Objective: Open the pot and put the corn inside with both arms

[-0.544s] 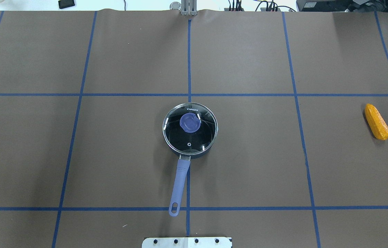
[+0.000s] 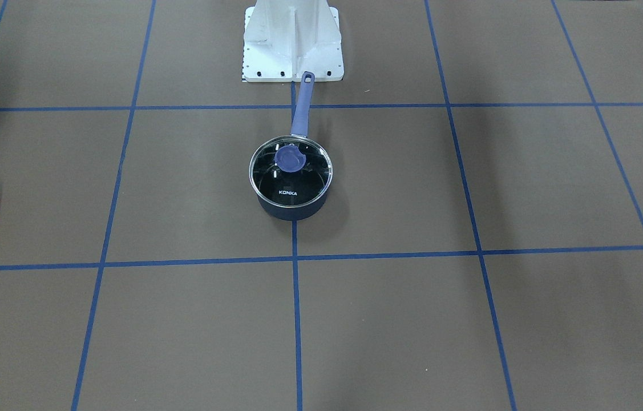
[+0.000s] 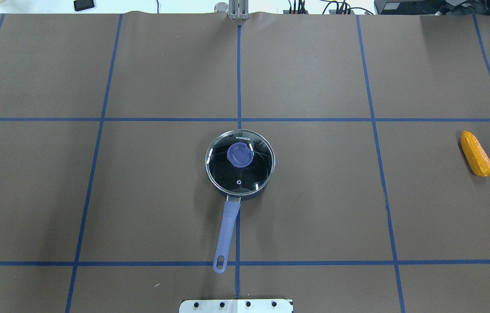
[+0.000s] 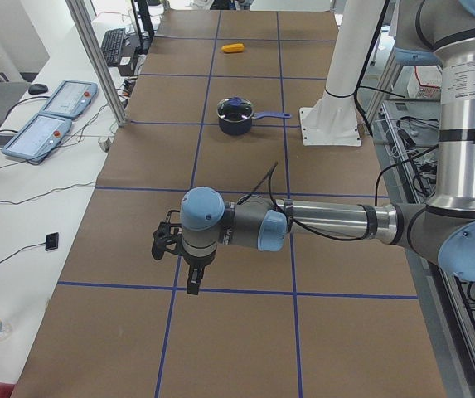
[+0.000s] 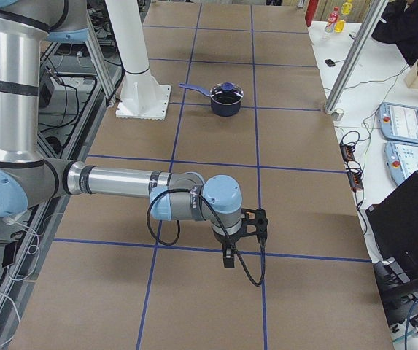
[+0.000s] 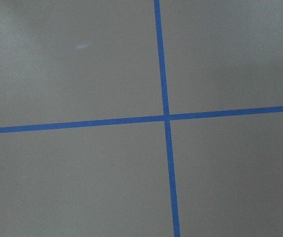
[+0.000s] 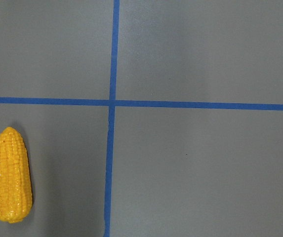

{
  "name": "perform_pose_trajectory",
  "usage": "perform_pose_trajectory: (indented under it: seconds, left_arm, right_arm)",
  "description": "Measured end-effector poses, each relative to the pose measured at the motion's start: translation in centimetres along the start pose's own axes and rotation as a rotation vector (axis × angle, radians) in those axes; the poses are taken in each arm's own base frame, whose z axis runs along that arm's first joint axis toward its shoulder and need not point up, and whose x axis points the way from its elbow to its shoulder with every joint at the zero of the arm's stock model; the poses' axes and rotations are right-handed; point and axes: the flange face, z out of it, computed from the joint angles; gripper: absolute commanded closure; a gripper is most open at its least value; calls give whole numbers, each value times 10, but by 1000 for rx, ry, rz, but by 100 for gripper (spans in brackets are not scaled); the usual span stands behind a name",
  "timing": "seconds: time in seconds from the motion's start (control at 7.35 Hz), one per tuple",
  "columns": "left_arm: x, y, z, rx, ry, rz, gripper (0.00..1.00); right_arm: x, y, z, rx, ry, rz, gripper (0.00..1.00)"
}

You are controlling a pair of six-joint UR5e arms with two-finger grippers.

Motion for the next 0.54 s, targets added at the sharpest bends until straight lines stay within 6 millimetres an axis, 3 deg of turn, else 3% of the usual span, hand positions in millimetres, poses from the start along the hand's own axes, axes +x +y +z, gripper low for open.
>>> perform_pose_trajectory:
  seconds: [0.54]
  left_arm:
    - [12,-12,-7,77,0,81,1]
  right_arm:
    - [-3,-1,-1,4,-12,-6,0]
